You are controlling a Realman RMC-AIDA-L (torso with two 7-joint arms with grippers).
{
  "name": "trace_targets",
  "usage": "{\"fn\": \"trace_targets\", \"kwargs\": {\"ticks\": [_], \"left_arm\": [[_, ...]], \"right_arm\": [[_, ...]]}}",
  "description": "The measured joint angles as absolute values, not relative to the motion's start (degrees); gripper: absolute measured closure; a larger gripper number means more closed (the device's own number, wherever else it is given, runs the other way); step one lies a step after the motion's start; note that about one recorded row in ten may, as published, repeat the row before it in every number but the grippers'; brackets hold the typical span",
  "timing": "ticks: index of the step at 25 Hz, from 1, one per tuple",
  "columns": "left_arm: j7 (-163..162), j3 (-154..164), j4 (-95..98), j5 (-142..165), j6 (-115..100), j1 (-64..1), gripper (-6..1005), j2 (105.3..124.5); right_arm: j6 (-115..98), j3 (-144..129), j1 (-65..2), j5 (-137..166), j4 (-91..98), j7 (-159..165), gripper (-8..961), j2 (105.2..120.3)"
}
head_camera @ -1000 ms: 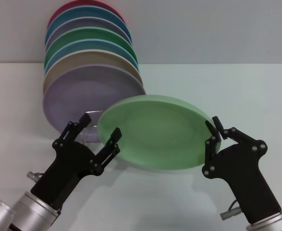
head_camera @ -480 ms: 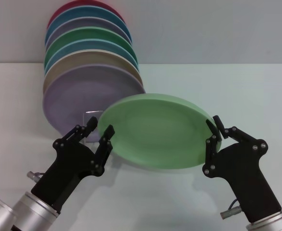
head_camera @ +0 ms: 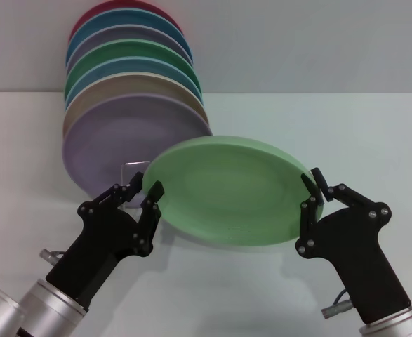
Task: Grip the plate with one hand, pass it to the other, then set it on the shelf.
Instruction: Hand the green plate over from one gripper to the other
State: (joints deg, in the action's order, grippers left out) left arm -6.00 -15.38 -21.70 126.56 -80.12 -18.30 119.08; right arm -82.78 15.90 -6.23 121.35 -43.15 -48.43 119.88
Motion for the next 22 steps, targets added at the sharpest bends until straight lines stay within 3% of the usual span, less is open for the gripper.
{"fn": "trace_targets", "kwargs": {"ticks": [22], "left_arm": [[-5.89, -15.38, -21.80, 126.50, -79.74, -18.81, 802, 119.09]], "right_arm": [[-82.70, 15.72, -6.68, 120.83, -43.11, -48.43, 929, 119.70]]}}
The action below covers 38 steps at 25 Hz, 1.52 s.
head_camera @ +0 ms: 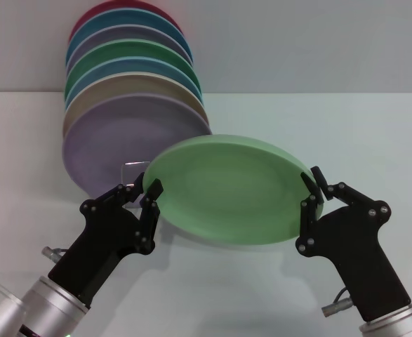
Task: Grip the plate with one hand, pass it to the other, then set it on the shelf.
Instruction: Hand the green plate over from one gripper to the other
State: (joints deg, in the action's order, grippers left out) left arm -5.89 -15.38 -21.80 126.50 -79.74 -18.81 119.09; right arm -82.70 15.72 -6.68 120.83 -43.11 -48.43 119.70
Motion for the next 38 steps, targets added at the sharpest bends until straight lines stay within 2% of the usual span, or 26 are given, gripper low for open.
{"fn": "trace_targets", "kwargs": {"ticks": [26, 38], "left_arm": [[-5.89, -15.38, -21.44, 126.29, -79.71, -18.90, 847, 119.08], [-5.80, -15.37, -21.44, 126.46, -79.72, -18.80, 915, 119.08]], "right_arm": [[-82.71, 15.38, -6.76, 120.84, -43.15, -48.43, 928, 119.62], [-82.71, 15.38, -6.77, 120.84, -43.15, -48.43, 929, 119.62]]}}
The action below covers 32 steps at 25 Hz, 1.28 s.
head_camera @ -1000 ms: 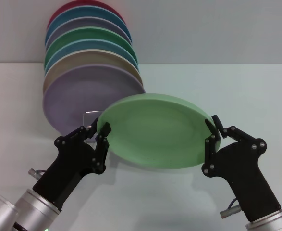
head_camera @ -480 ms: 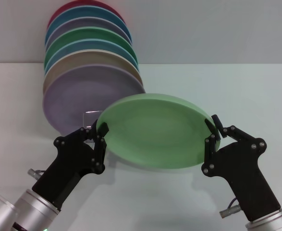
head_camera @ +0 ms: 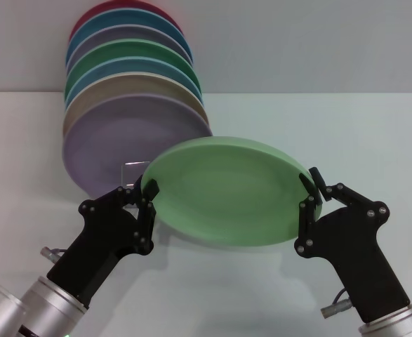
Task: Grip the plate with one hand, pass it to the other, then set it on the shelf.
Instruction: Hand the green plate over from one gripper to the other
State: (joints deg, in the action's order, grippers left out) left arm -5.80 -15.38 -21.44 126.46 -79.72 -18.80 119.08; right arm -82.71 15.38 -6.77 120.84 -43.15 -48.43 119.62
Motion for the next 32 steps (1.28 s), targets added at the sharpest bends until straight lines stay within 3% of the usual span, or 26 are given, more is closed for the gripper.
{"fn": "trace_targets", "kwargs": {"ticks": [22, 32], "left_arm": [[-4.90, -15.81, -21.43, 126.13, -79.72, -18.41, 958, 119.08], [-4.92, -16.93, -21.45, 126.12, -79.75, -18.02, 961, 119.09]], "right_arm": [[-82.71, 15.18, -7.16, 120.96, -42.83, -48.03, 924, 119.40], [-84.82, 13.79, -6.86, 121.11, -42.97, -47.96, 739, 119.28]]}}
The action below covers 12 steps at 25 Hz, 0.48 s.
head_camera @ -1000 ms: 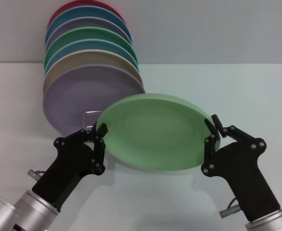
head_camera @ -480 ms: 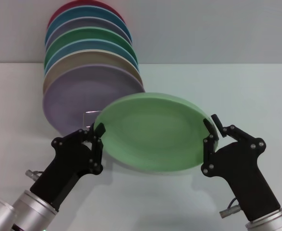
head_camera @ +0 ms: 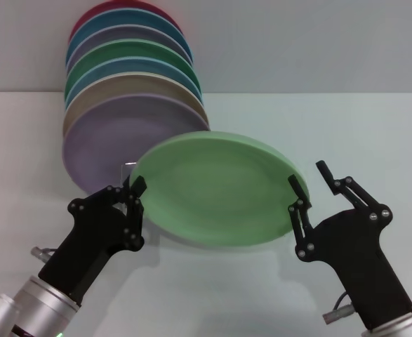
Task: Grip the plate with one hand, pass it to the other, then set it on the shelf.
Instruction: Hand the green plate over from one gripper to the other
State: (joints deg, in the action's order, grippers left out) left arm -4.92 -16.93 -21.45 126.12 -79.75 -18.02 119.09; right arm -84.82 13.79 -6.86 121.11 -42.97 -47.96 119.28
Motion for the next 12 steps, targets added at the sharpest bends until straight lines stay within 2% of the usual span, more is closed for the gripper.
{"fn": "trace_targets", "kwargs": {"ticks": [3, 12], "left_arm": [[-4.92, -17.52, -21.46, 126.12, -80.05, -17.66, 961, 119.08], [-3.58, -18.99, -21.68, 126.12, -87.72, -15.92, 960, 118.72]], "right_arm": [[-87.17, 11.53, -6.58, 121.11, -42.73, -48.04, 648, 119.20], [-87.86, 8.42, -7.23, 121.17, -41.72, -49.74, 648, 119.18]]}}
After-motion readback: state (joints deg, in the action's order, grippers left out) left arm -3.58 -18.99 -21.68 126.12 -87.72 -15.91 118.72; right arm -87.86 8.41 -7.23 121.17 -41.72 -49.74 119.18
